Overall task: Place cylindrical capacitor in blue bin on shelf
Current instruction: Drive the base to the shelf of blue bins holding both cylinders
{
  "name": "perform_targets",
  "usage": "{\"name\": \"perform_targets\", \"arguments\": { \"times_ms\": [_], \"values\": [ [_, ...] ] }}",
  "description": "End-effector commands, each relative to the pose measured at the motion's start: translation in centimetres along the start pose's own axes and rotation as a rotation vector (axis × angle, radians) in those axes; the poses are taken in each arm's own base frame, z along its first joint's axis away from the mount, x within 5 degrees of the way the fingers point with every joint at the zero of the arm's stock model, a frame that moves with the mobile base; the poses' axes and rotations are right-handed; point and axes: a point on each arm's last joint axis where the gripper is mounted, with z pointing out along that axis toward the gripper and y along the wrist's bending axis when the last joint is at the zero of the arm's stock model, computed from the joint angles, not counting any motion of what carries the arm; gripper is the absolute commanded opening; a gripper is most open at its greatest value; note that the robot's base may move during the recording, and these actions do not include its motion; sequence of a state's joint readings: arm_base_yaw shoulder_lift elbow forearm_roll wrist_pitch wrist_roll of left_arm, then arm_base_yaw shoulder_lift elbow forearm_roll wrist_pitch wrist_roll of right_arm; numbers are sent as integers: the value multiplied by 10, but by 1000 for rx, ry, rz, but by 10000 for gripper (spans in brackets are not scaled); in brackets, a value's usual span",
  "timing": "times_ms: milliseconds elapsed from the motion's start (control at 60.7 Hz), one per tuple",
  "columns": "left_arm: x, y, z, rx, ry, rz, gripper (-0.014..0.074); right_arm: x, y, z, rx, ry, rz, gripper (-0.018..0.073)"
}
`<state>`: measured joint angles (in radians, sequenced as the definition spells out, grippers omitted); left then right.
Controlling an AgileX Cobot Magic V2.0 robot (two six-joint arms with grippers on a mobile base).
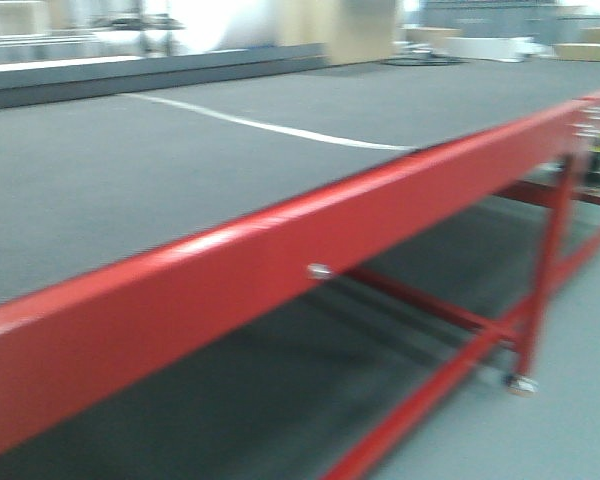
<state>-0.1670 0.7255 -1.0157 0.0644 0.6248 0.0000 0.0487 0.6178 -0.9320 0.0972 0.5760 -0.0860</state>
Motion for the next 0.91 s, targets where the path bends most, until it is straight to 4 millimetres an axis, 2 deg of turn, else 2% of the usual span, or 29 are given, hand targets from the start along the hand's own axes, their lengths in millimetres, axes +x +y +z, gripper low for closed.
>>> {"name": "perform_targets", "arguments": {
  "times_ms": [0, 889],
  "values": [
    [-5, -1, -3, 8, -35, -4, -111, -4, -1, -1, 10, -36, -13, -162],
    [-5, -1, -3, 8, -35, -4, -111, -4, -1, -1, 10, -36, -13, -162]
  ]
}}
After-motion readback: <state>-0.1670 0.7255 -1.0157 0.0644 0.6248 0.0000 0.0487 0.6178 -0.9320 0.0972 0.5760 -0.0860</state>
